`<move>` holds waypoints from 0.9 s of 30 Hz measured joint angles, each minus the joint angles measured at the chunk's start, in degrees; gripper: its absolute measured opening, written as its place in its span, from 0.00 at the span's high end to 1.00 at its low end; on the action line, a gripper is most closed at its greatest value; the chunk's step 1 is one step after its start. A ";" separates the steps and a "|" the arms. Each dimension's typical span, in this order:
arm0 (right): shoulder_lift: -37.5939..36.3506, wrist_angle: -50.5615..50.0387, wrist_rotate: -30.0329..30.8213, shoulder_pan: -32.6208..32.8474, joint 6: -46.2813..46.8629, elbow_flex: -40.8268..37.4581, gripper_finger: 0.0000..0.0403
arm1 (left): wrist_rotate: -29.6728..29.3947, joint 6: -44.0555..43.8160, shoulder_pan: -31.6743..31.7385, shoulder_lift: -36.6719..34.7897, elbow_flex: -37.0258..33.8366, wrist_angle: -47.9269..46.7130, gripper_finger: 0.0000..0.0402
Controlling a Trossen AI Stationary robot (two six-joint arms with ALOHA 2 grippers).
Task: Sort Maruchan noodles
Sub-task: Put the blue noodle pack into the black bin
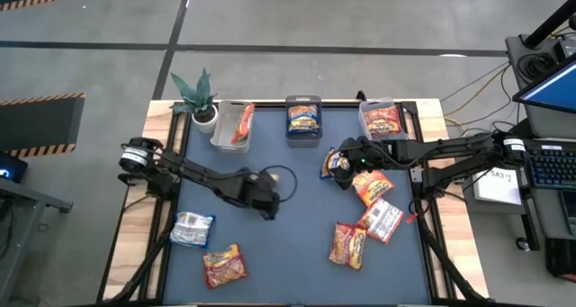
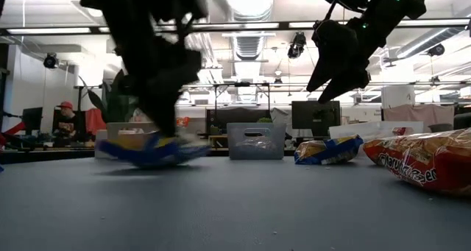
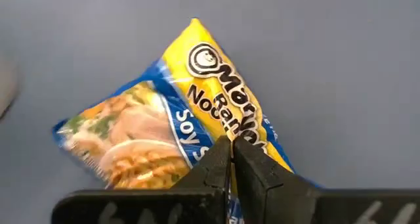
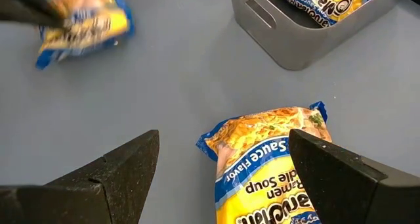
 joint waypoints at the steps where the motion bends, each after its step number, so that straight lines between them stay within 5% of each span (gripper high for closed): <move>1: -0.02 0.00 0.02 -0.02 0.00 0.00 0.19 | 0.44 3.56 -0.20 0.00 0.30 3.14 1.00; 6: 0.00 0.07 0.00 -0.01 0.30 0.00 0.19 | 4.18 14.36 -0.44 0.00 2.16 9.90 1.00; 16: 0.00 1.81 -0.02 -0.01 0.39 0.00 0.19 | 4.01 16.15 -0.20 -0.02 3.23 9.58 0.98; 27: 0.00 1.99 -0.07 -0.01 0.61 0.00 0.19 | 2.34 17.64 -0.20 -0.07 3.23 9.00 0.66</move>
